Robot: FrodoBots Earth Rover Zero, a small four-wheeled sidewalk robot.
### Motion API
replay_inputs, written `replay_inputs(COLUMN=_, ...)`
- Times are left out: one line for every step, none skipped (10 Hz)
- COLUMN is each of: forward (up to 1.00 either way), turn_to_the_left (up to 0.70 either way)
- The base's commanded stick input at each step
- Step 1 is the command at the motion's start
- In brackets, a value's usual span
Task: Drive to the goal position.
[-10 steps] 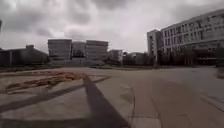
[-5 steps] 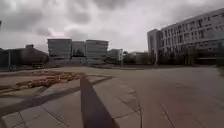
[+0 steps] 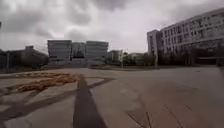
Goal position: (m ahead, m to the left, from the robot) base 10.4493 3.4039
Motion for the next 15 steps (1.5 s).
replay_inputs(forward=0.7, turn_to_the_left=0.0)
replay_inputs(forward=0.7, turn_to_the_left=0.0)
replay_inputs(forward=0.7, turn_to_the_left=0.0)
replay_inputs(forward=0.7, turn_to_the_left=0.0)
replay_inputs(forward=0.7, turn_to_the_left=0.0)
replay_inputs(forward=0.7, turn_to_the_left=0.0)
replay_inputs(forward=0.7, turn_to_the_left=0.0)
replay_inputs(forward=0.7, turn_to_the_left=0.0)
replay_inputs(forward=0.7, turn_to_the_left=0.0)
replay_inputs(forward=0.7, turn_to_the_left=0.0)
replay_inputs(forward=0.7, turn_to_the_left=0.0)
replay_inputs(forward=0.7, turn_to_the_left=0.0)
replay_inputs(forward=0.7, turn_to_the_left=0.0)
replay_inputs(forward=0.7, turn_to_the_left=0.01)
replay_inputs(forward=0.7, turn_to_the_left=0.02)
